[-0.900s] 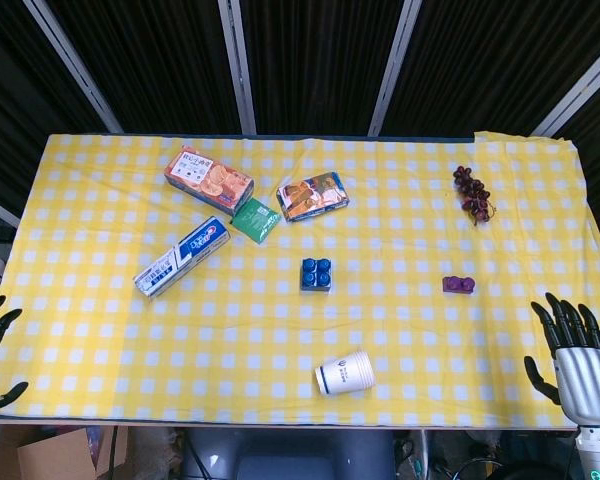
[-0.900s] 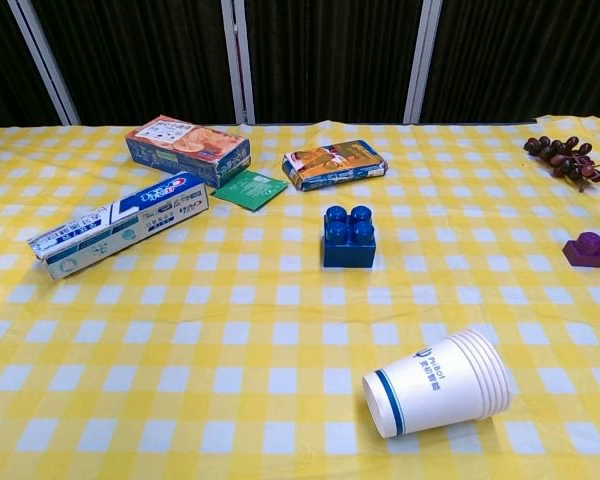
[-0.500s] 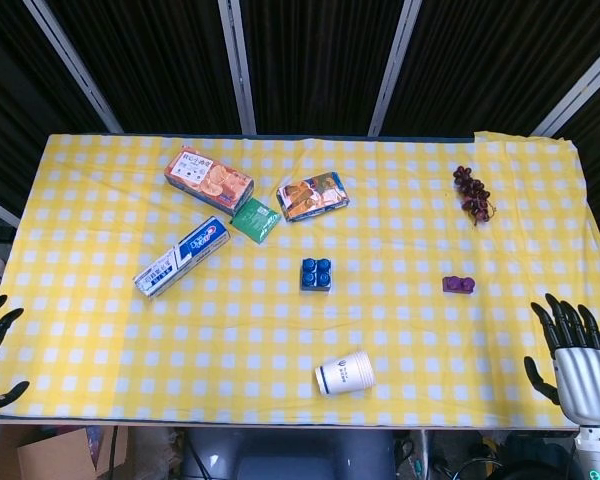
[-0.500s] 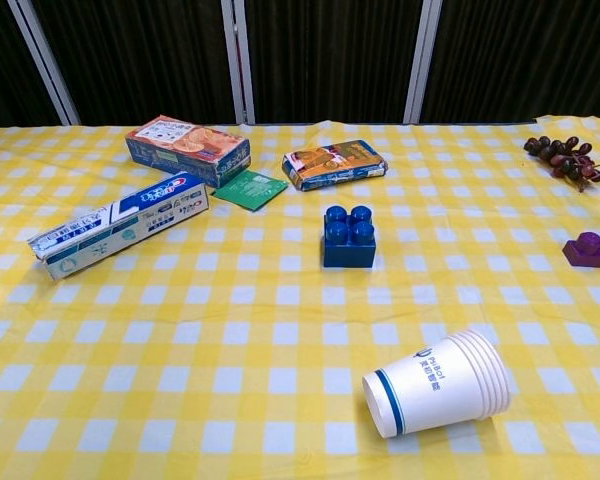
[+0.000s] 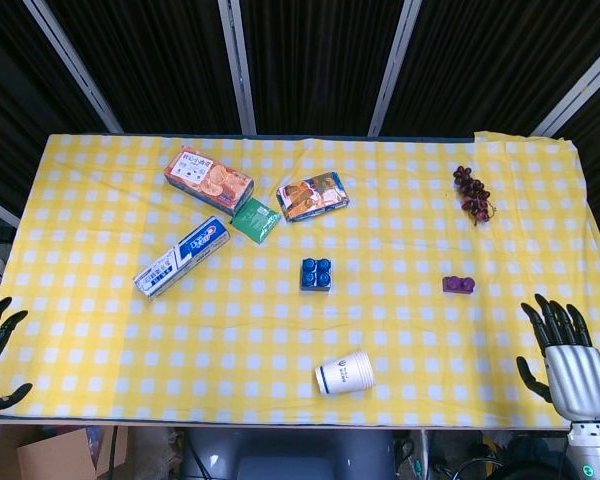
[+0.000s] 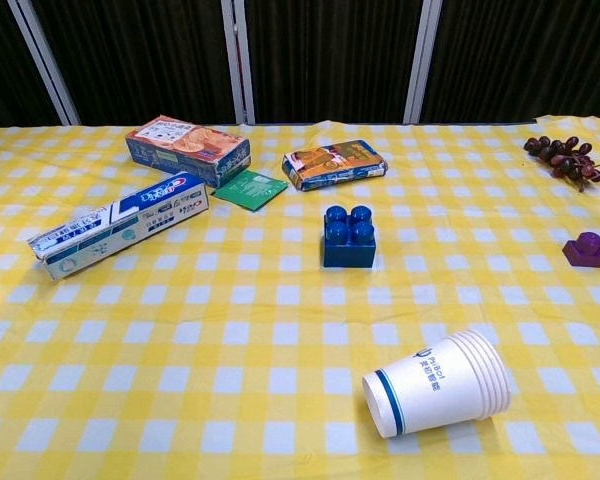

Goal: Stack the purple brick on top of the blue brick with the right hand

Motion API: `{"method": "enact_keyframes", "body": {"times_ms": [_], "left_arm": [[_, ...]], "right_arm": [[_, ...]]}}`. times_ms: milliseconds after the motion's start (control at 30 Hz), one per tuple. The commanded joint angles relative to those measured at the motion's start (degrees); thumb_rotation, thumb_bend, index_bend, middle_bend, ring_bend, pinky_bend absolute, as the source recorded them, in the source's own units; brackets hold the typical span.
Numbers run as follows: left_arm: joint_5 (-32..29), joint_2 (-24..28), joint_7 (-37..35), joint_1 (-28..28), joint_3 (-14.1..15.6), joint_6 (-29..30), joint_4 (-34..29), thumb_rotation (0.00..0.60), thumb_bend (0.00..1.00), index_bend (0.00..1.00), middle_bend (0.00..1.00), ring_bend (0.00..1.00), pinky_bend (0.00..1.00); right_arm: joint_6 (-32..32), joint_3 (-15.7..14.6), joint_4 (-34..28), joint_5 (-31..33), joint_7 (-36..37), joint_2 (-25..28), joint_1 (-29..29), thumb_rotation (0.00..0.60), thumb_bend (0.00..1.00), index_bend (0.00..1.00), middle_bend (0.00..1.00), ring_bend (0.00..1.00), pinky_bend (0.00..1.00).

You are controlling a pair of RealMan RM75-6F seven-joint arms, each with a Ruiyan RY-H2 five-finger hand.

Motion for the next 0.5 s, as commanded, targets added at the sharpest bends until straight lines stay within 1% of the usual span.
{"method": "enact_keyframes", "body": {"times_ms": [33,133,200,233,367,500], "left_arm": [[-0.2,-0.1,0.1,0.1,-0.2,0.3,-0.1,0.600,0.00,0.12,0.00,0.00,0.04],[-0.3,-0.1,0.1,0.0,-0.3,0.3,-0.3,0.600,0.00,0.12,0.00,0.00,0.04],[-0.6,-0.2,0.4,-0.2,-0.5,0.0,-0.3,0.600,0.00,0.12,0.00,0.00,0.04],[-0.8,-0.3,0.4,-0.3,-0.6,-0.2,-0.2,0.600,0.00,0.12,0.00,0.00,0.04],[-1.8,-0.5,0.7,-0.5,-0.8,-0.5,0.0,0.600,0.00,0.12,0.00,0.00,0.04],[-2.8,-0.5,0.7,-0.6,-1.1,-0.8,0.2,0.600,0.00,0.12,0.00,0.00,0.04]], "right_arm": [[-4.2,1.2,-1.0,0.4,1.4,0.2,3.3,0.600,0.44,0.14,0.00,0.00,0.00],[-10.5,3.5,-1.6,3.5,1.0,0.4,7.6,0.600,0.44,0.19,0.00,0.00,0.00],[-16.4,5.5,-1.8,7.3,-1.5,0.3,11.5,0.600,0.44,0.23,0.00,0.00,0.00],[-18.3,6.1,-1.8,8.8,-2.5,0.2,12.7,0.600,0.44,0.25,0.00,0.00,0.00],[-23.4,7.9,-1.2,13.6,-5.4,-1.0,16.5,0.600,0.44,0.27,0.00,0.00,0.00],[-28.2,8.8,1.7,17.8,-8.1,-3.2,20.1,0.600,0.44,0.27,0.00,0.00,0.00]]}}
